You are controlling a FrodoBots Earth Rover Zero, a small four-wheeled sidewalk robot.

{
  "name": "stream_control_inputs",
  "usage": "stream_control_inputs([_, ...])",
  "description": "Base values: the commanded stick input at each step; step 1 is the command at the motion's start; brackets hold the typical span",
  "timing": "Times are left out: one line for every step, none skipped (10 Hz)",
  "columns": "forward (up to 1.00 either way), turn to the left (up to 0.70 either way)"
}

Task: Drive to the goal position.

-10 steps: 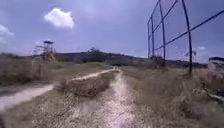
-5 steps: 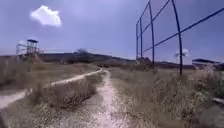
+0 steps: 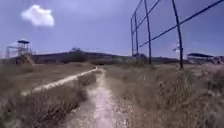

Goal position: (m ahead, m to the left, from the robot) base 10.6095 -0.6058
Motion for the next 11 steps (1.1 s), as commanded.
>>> stream_control_inputs([0.70, 0.00])
stream_control_inputs([0.70, 0.00])
stream_control_inputs([0.70, 0.00])
stream_control_inputs([0.70, 0.00])
stream_control_inputs([0.70, 0.00])
stream_control_inputs([0.70, 0.00])
stream_control_inputs([0.70, 0.00])
stream_control_inputs([0.70, 0.00])
stream_control_inputs([0.70, 0.04])
stream_control_inputs([0.70, 0.19])
stream_control_inputs([0.70, 0.27])
